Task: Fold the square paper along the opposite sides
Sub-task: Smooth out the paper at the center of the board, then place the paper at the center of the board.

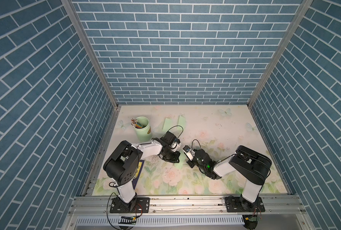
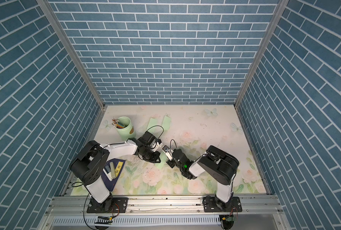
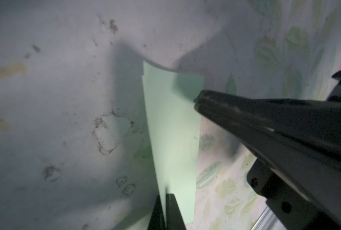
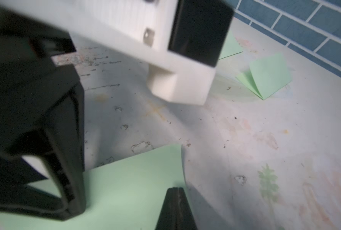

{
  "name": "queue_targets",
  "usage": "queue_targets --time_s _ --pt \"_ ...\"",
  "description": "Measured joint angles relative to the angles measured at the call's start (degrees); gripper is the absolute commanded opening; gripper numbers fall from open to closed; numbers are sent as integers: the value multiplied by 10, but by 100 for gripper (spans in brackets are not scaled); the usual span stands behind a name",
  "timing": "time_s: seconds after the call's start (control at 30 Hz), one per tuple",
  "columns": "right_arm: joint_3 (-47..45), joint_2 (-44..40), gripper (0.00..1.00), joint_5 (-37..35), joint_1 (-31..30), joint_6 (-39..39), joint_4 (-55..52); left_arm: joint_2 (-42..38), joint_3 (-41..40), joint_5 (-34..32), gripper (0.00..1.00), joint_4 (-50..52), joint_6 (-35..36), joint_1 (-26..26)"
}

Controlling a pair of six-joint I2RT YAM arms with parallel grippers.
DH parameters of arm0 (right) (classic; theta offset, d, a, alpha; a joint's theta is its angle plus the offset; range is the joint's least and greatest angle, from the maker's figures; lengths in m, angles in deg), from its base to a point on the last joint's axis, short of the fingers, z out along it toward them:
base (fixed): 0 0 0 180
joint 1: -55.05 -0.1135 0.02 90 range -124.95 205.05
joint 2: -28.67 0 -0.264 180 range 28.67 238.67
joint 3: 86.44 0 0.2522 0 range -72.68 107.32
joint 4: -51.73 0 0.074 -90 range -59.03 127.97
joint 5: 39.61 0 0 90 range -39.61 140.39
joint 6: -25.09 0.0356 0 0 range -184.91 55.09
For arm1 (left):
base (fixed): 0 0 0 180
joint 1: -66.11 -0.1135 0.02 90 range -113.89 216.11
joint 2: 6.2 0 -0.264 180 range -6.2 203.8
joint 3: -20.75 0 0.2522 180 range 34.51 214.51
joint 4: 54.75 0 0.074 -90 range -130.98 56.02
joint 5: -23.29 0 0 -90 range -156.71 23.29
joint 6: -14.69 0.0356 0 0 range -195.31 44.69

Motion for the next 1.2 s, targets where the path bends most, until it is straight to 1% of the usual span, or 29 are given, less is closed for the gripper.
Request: queue_targets --time_s 0.2,0.37,0.53,0.67,0.77,0.8,0.93,1.07,1.2 --pt "-16 20 0 -4 2 5 46 0 0 0 0 0 0 0" --pt "-35 20 0 -9 26 7 71 0 0 0 0 0 1 0" --pt "-35 13 0 -30 63 6 60 0 2 -1 0 2 2 0" --pt "-58 -44 0 -63 75 5 3 9 32 -17 0 26 -10 2" --pt "-69 -106 1 -91 86 6 -32 21 105 -35 0 31 -56 8" --pt "-69 -127 4 -101 90 7 -38 28 141 -35 0 26 -77 10" --pt "-70 -189 5 -126 102 33 -60 80 306 -34 0 -10 -142 14" --pt "-81 -237 5 -141 105 63 -88 164 445 -39 0 -36 -193 14" --pt "-106 -286 5 -151 106 84 -118 286 572 -44 0 -33 -225 14"
